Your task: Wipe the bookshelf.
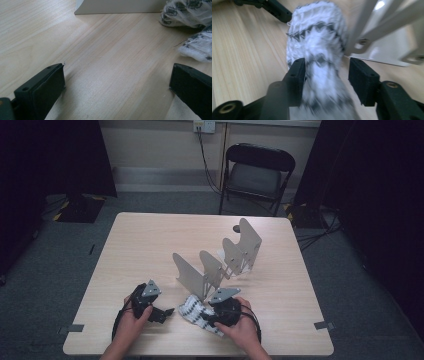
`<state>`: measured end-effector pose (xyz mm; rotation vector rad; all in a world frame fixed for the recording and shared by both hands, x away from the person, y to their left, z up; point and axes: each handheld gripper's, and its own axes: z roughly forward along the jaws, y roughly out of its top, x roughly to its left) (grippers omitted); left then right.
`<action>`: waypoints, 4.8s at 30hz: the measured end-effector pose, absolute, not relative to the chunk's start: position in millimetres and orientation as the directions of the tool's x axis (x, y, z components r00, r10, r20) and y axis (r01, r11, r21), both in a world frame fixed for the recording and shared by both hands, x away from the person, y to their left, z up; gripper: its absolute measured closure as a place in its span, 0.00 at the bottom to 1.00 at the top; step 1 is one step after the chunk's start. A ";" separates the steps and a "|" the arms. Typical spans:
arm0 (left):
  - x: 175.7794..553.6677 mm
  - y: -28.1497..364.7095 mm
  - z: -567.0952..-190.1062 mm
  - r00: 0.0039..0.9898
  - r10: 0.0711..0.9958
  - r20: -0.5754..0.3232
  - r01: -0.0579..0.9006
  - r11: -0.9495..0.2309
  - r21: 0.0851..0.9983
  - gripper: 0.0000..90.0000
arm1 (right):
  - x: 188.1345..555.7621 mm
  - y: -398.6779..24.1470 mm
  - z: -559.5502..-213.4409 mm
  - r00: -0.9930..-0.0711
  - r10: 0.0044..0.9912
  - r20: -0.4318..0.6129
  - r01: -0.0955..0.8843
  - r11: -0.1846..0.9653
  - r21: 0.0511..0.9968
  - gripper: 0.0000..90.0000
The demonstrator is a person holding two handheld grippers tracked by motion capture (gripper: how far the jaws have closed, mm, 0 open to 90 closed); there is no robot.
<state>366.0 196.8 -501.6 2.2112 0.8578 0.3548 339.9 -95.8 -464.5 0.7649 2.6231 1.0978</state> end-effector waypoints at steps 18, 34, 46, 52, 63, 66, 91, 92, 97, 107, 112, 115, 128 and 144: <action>366.4 197.5 -501.4 0.736 0.678 -0.004 0.477 -0.514 0.713 0.00 | 350.9 -198.7 -471.2 -0.708 0.705 0.023 0.495 0.474 0.728 0.29; 365.5 197.5 -501.6 0.718 0.696 -0.008 0.491 -0.498 0.715 0.00 | 353.0 -226.2 -498.9 -0.653 0.758 -0.002 0.514 0.445 0.734 0.15; 363.5 198.6 -501.3 0.685 0.729 -0.006 0.513 -0.476 0.714 0.00 | 353.2 -226.6 -499.2 -0.645 0.764 -0.004 0.517 0.441 0.734 0.15; 360.0 201.7 -495.9 0.685 0.728 -0.005 0.511 -0.476 0.715 0.20 | 353.2 -226.6 -499.2 -0.645 0.764 -0.004 0.517 0.441 0.734 0.15; 336.9 186.4 -475.0 0.746 0.666 -0.006 0.462 -0.511 0.724 0.19 | 353.0 -226.6 -499.2 -0.645 0.764 -0.004 0.517 0.441 0.734 0.15; 330.1 178.2 -469.9 0.770 0.638 0.001 0.438 -0.529 0.727 0.19 | 353.1 -226.6 -499.3 -0.646 0.764 -0.005 0.516 0.441 0.734 0.15; 338.4 131.6 -470.8 0.829 0.559 -0.014 0.398 -0.573 0.716 0.89 | 353.1 -226.6 -499.2 -0.645 0.764 -0.004 0.517 0.441 0.734 0.15; 338.8 132.4 -472.1 0.827 0.562 -0.024 0.406 -0.566 0.717 0.90 | 353.0 -226.6 -499.2 -0.646 0.764 -0.005 0.517 0.441 0.734 0.15; 341.2 140.2 -471.6 0.814 0.579 -0.039 0.435 -0.564 0.702 0.94 | 353.2 -226.6 -499.3 -0.647 0.763 -0.005 0.515 0.442 0.734 0.15; 357.4 175.5 -465.7 0.771 0.637 -0.024 0.479 -0.554 0.681 0.92 | 353.1 -226.5 -499.3 -0.646 0.763 -0.004 0.516 0.441 0.734 0.15; 366.2 195.8 -462.3 0.741 0.671 -0.012 0.505 -0.545 0.669 0.91 | 353.0 -226.5 -499.3 -0.646 0.764 -0.004 0.517 0.441 0.734 0.15; 371.7 205.1 -462.6 0.723 0.691 -0.010 0.523 -0.537 0.662 0.91 | 353.1 -226.6 -499.3 -0.647 0.763 -0.005 0.515 0.442 0.734 0.15; 360.6 212.4 -446.0 0.665 0.745 -0.048 0.563 -0.458 0.688 0.54 | 352.9 -226.6 -499.2 -0.647 0.763 -0.004 0.517 0.442 0.733 0.15; 332.7 177.1 -461.2 0.689 0.725 0.003 0.528 -0.505 0.683 0.37 | 352.6 -226.6 -499.2 -0.650 0.760 -0.004 0.515 0.444 0.733 0.15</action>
